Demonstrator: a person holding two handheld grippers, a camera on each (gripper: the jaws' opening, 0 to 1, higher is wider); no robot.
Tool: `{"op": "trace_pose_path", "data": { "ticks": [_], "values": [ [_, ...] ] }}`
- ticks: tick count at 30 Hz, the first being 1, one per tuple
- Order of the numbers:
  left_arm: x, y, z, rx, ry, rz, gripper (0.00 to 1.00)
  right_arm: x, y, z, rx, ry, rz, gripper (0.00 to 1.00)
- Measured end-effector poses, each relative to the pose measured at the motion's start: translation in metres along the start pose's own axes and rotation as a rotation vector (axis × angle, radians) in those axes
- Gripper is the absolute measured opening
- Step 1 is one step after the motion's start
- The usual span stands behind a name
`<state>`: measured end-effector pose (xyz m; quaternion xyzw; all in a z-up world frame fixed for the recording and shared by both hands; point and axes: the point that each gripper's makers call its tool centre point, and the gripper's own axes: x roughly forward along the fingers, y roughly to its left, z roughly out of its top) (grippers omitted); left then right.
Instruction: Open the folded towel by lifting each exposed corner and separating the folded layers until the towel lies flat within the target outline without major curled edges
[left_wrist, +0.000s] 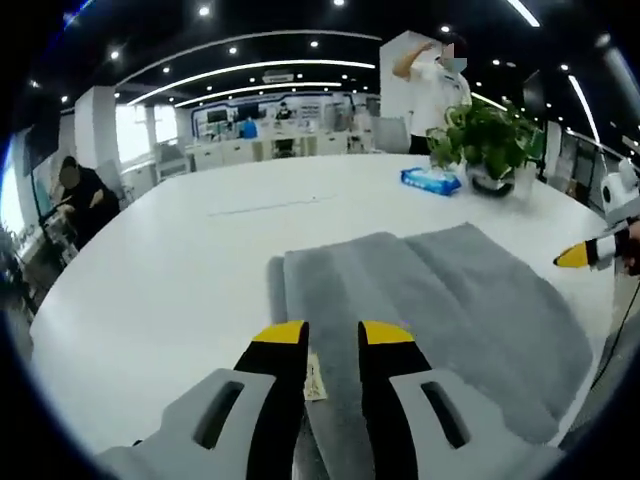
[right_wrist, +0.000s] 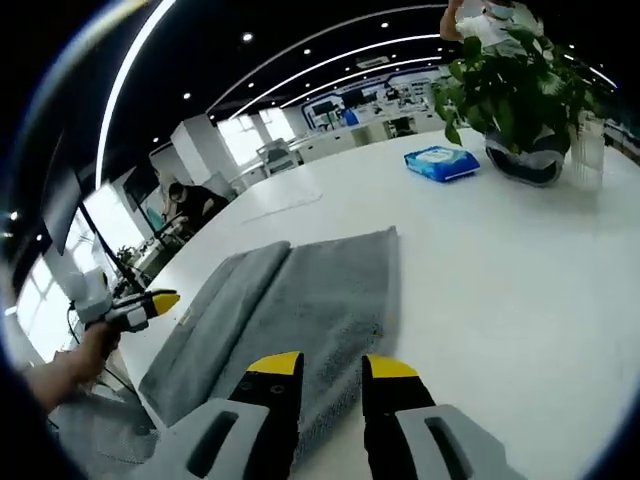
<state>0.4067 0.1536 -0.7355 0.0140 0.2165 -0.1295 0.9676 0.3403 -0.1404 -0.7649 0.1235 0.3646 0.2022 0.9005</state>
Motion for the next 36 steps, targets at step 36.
{"op": "trace_pose_path", "data": {
  "ticks": [36],
  "values": [
    [-0.003,-0.064,-0.078,0.127,0.32,-0.285,0.0,-0.017,0.035,-0.076,0.011,0.283,0.073,0.0]
  ]
}}
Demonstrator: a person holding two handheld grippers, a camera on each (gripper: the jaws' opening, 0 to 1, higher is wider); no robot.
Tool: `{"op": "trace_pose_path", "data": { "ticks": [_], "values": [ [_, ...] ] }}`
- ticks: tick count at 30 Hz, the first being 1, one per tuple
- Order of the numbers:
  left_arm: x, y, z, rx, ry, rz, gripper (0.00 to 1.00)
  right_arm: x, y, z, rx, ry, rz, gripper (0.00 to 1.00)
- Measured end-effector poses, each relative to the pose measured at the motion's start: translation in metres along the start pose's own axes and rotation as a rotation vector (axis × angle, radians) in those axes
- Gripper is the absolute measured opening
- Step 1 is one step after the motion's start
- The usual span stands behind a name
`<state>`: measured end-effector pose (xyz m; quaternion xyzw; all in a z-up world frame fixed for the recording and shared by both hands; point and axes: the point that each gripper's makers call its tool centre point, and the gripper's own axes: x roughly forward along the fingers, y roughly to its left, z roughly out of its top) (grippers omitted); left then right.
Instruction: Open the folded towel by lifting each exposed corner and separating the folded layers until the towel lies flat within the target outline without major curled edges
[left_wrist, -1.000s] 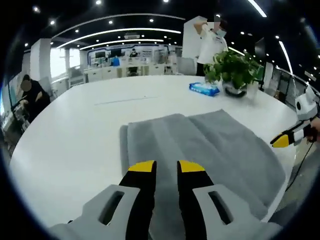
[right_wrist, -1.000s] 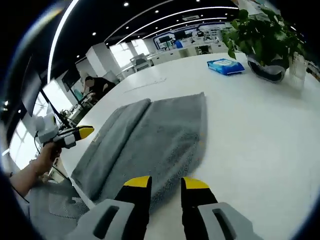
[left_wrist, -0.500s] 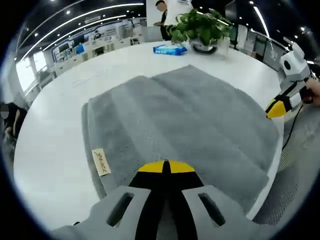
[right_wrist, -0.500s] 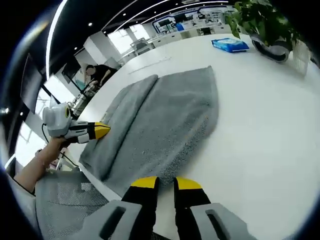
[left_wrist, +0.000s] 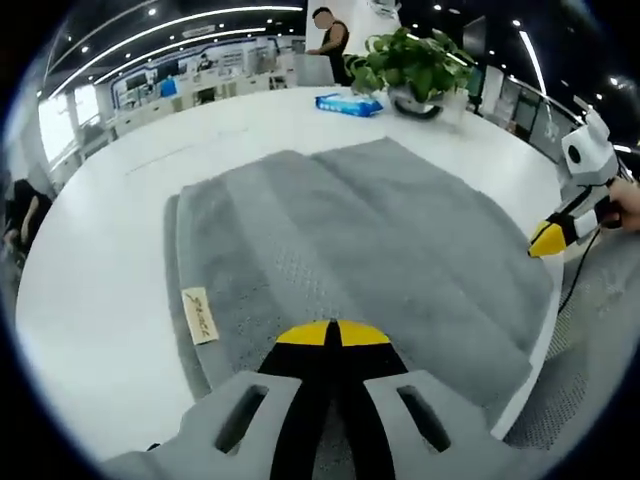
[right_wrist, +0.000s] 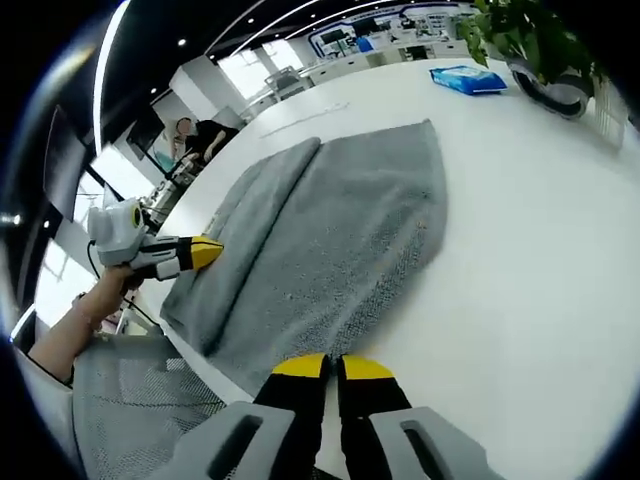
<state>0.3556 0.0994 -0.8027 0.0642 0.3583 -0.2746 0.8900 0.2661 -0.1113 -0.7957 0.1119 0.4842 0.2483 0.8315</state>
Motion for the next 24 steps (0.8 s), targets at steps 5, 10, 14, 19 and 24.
{"op": "trace_pose_path", "data": {
  "ticks": [5,10,14,19,24],
  "values": [
    [0.0,0.0,0.0,-0.009,-0.001,-0.003,0.0,-0.005,0.011,0.018,-0.035,-0.047,0.016,0.0],
    [0.0,0.0,0.0,-0.006,-0.003,-0.003,0.0,-0.002,0.023,0.041,-0.086,-0.076,0.029,0.0],
    [0.001,0.0,0.001,0.0,-0.006,-0.002,0.0,0.008,0.03,0.057,-0.125,-0.075,0.043,0.0],
    [0.001,0.0,0.001,-0.002,-0.007,-0.003,0.0,0.023,0.037,0.073,-0.187,-0.058,0.048,0.0],
    [0.001,0.001,0.001,-0.002,-0.009,-0.003,0.0,0.041,0.046,0.091,-0.268,-0.038,0.048,0.0]
  ]
}}
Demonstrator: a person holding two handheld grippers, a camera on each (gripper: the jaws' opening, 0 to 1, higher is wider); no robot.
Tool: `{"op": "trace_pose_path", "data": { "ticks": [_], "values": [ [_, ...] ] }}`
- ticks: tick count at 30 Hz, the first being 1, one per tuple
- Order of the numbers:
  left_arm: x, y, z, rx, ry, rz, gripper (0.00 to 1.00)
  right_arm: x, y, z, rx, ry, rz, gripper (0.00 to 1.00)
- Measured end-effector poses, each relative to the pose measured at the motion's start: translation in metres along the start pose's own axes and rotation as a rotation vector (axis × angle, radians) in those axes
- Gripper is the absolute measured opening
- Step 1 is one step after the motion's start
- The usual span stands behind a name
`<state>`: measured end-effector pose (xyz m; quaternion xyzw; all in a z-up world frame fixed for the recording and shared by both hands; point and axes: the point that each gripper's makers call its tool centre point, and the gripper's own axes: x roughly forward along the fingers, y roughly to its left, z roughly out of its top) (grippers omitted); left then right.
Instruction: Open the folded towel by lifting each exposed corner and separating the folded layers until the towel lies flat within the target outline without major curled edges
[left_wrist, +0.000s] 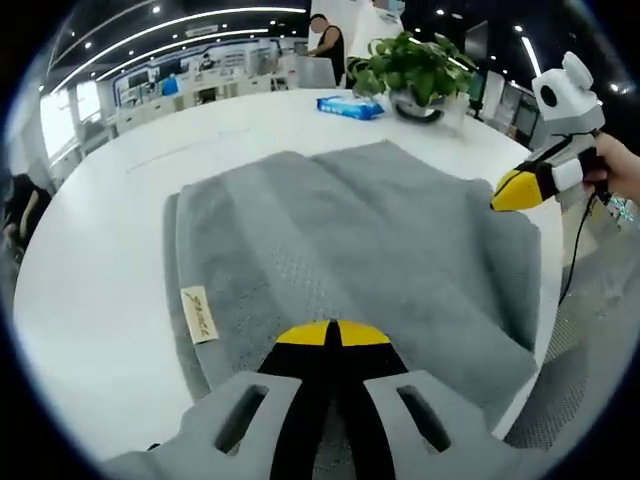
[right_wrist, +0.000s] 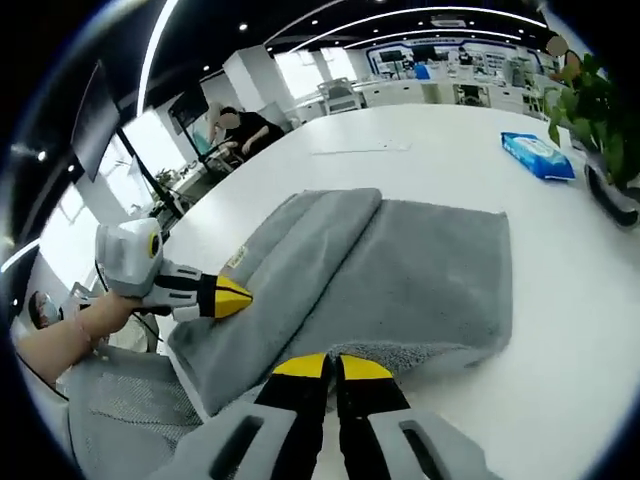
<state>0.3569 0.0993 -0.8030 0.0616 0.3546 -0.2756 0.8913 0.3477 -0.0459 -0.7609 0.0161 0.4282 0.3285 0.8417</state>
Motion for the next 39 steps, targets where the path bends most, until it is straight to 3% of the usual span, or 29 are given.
{"op": "trace_pose_path", "data": {
  "ticks": [10,17,24,32,39],
  "values": [
    [0.001,0.0,0.001,-0.005,-0.01,-0.001,0.0,0.036,0.004,0.011,-0.093,0.084,0.01,0.0],
    [0.001,0.001,0.001,-0.006,-0.011,-0.001,0.0,0.048,0.007,0.015,-0.128,0.125,0.007,0.0],
    [0.001,0.0,0.002,0.008,-0.013,-0.003,0.0,0.059,0.004,0.006,-0.176,0.17,-0.013,0.0],
    [0.001,0.001,0.002,0.019,-0.014,-0.004,0.0,0.056,0.005,0.006,-0.187,0.142,-0.003,0.04],
    [0.001,0.0,0.002,0.021,-0.015,-0.006,0.0,0.029,0.005,0.019,-0.178,0.059,-0.013,0.06]
  ]
}}
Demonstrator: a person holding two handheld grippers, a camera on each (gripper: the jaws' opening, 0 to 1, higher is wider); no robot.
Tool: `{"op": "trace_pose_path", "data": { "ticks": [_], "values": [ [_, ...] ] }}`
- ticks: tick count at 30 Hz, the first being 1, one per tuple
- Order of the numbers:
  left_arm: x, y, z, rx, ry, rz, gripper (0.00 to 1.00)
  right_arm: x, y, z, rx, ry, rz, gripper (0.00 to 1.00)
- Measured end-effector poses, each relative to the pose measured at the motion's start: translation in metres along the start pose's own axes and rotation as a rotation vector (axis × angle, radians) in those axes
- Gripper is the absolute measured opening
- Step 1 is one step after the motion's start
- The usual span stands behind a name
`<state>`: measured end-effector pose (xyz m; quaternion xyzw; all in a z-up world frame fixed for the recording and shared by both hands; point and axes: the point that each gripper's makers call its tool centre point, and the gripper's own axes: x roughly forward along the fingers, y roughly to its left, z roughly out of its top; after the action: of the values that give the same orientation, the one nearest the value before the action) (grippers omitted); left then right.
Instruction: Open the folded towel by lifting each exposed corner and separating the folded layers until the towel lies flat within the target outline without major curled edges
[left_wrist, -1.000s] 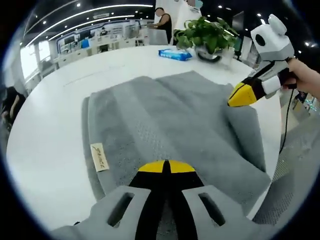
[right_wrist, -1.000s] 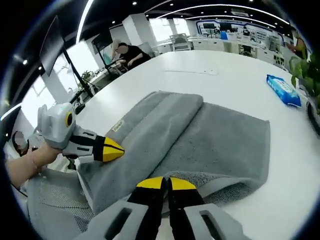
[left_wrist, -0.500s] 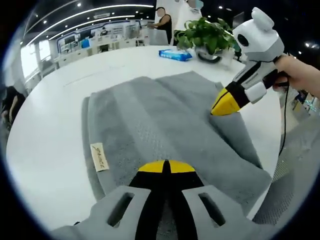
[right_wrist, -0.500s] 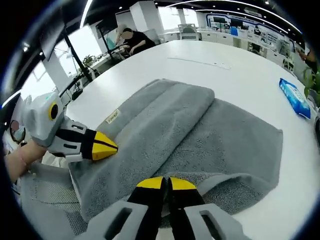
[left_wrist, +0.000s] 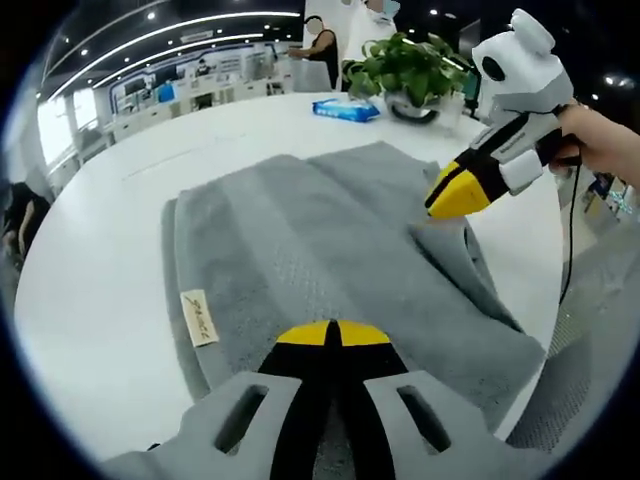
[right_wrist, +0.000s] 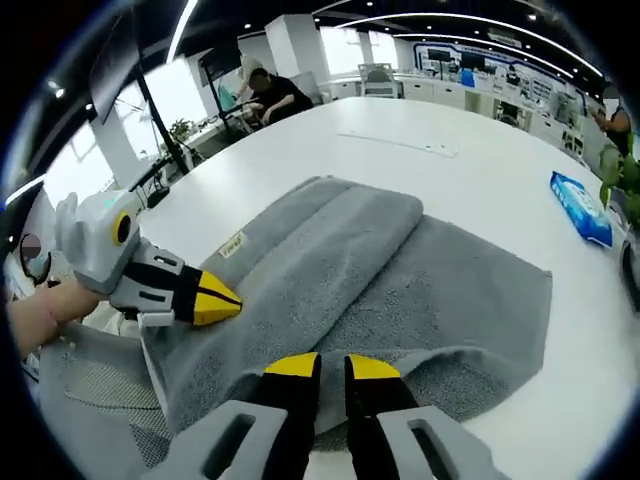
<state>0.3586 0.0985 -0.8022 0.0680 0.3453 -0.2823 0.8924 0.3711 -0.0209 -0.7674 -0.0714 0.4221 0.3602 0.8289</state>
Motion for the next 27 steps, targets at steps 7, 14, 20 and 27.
{"op": "trace_pose_path", "data": {
  "ticks": [7,14,20,27],
  "values": [
    [0.001,0.0,0.0,-0.001,-0.001,0.0,0.0,-0.014,0.006,-0.027,-0.052,0.032,0.013,0.06],
    [0.0,-0.001,0.0,-0.006,-0.002,0.001,0.0,-0.007,0.019,-0.05,-0.15,0.093,0.03,0.09],
    [0.001,-0.001,0.0,-0.007,-0.003,0.001,0.0,0.005,0.02,-0.057,-0.23,0.131,0.008,0.06],
    [0.001,-0.001,0.0,-0.011,-0.002,-0.002,0.0,0.0,0.016,-0.056,-0.225,0.122,0.012,0.02]
  ]
}}
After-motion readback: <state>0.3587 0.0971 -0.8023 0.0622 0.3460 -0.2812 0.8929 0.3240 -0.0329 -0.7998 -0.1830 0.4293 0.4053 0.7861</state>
